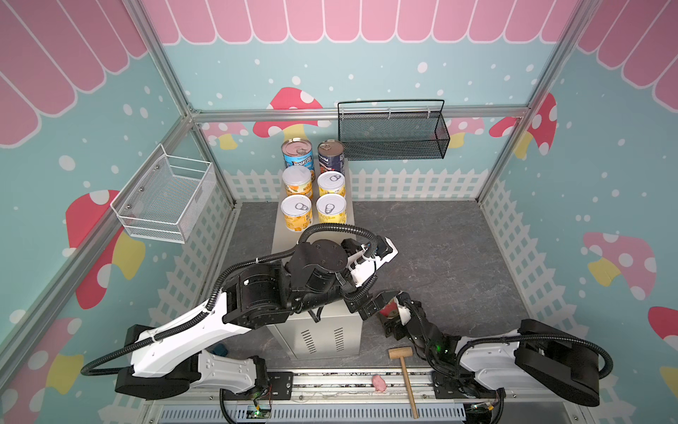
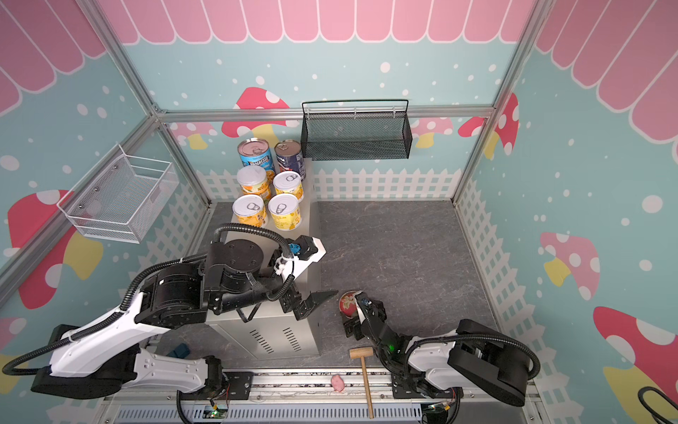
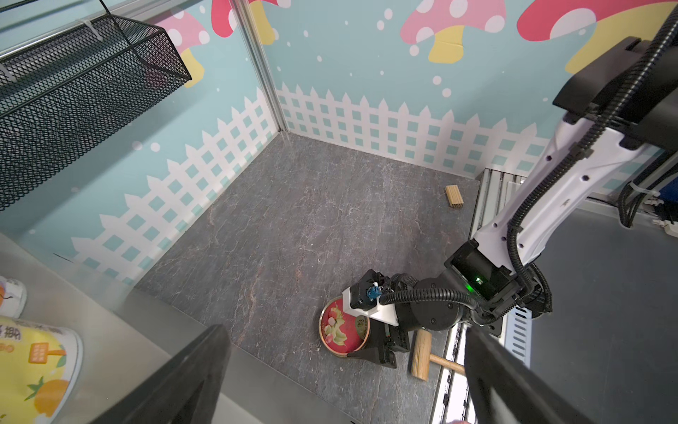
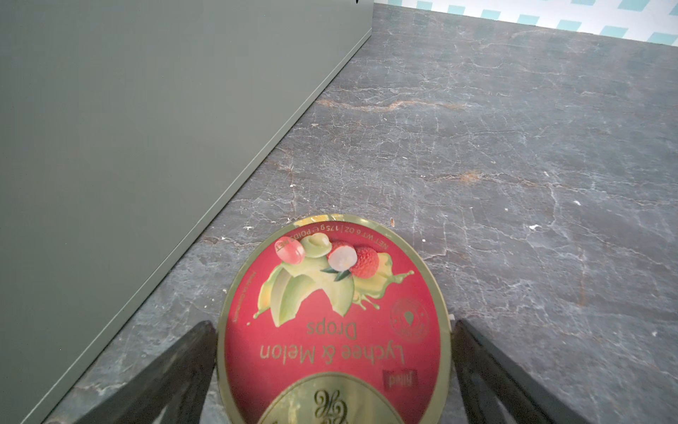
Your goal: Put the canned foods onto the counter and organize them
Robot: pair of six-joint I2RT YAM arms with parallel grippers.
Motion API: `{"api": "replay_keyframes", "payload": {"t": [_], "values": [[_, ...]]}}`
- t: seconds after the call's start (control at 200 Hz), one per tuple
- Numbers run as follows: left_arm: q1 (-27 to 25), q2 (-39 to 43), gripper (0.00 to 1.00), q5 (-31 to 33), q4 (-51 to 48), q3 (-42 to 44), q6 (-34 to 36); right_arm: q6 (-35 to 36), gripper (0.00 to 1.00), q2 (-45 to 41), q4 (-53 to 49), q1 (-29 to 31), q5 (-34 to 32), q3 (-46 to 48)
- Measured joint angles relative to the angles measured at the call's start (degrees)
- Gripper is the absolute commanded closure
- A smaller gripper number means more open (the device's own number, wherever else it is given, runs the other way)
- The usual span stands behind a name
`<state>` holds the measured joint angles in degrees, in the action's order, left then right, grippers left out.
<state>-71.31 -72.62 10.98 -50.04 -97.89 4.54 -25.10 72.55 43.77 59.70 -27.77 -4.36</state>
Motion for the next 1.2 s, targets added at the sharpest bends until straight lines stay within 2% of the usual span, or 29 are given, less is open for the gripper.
{"api": "replay_keyframes", "payload": {"t": [0.29,0.63,0.991,1.196], "values": [[0.02,-0.02,0.0,0.02,-0.35,0.0,0.0,-0.5,0.01,7.48,-3.32,0.79,-1.81,-2.47],[0.0,-0.04,0.0,0.42,-0.66,0.0,-0.02,-0.76,0.01,12.85,1.38,0.79,-1.7,-4.52],[0.0,-0.04,0.0,0.87,-0.74,0.0,0.0,-2.64,0.01,13.75,-5.77,0.66,-0.63,-13.46],[0.0,-0.04,0.0,1.25,-0.74,0.0,0.0,-3.1,0.01,14.38,-7.54,-0.9,0.81,-15.52]]}}
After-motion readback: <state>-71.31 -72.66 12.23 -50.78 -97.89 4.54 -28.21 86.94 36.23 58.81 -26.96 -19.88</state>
